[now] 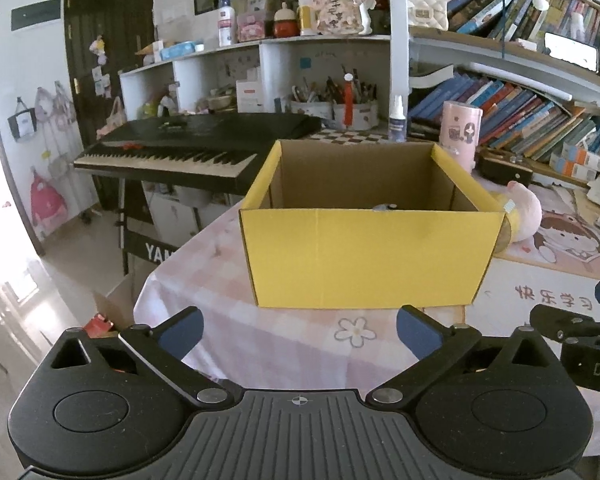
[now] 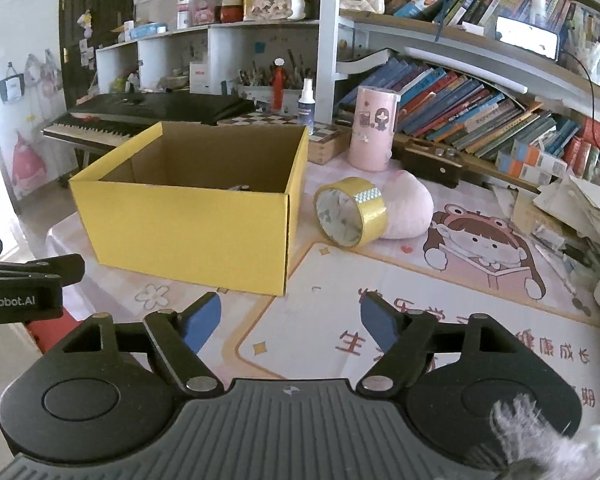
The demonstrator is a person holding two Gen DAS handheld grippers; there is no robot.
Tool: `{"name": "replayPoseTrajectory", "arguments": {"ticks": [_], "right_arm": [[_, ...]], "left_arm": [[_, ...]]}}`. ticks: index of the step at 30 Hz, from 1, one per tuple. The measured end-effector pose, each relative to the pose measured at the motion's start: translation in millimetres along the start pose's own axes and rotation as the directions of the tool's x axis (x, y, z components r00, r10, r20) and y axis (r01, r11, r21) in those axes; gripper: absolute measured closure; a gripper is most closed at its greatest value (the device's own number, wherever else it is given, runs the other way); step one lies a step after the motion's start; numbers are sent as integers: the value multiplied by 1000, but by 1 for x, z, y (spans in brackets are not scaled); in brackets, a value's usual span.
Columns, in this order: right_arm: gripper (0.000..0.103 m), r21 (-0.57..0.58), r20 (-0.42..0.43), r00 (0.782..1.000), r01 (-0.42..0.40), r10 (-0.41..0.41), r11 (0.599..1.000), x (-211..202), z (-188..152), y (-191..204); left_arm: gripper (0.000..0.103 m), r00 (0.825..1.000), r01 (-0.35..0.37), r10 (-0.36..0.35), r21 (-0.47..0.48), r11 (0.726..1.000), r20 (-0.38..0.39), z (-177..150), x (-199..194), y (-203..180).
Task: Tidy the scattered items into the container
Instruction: 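Withdraw both tools from the box back over the mat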
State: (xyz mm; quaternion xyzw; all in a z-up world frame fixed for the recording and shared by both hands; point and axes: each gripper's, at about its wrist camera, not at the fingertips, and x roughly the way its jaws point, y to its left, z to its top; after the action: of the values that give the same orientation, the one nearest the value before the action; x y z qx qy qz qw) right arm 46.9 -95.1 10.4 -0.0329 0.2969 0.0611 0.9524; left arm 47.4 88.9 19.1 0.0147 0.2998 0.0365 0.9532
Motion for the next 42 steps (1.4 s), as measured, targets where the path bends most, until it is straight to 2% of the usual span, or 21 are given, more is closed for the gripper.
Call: {"name": "replayPoseTrajectory", "arguments": {"ticks": [1,6,15,28,42], "right_arm": [[27,0,-1,1000,-1,1,1000,-2,-1,0],[26,-6,-5,1000,-9,9,1000,-9,-5,3],[25,-14,-22,1000,-3,2,1000,-22,-20,7],[23,29,-69,996,58,-55,998,-29,-36,-9],[23,83,-97,986,146,-138,986,-22,-39,-56]], "left_arm": [[0,1000,4,-4,-4,1000,-1,-2,-2,1],[0,1000,8,-9,-23,1000,-23,-8,-7,0],[0,1000,23,-23,22,999,-16,-21,-18,-9],[0,993,113,-111,84,990,-25,-25,-19,-31],[0,979,202,-195,155,967,-60,-15,4,-86]]}}
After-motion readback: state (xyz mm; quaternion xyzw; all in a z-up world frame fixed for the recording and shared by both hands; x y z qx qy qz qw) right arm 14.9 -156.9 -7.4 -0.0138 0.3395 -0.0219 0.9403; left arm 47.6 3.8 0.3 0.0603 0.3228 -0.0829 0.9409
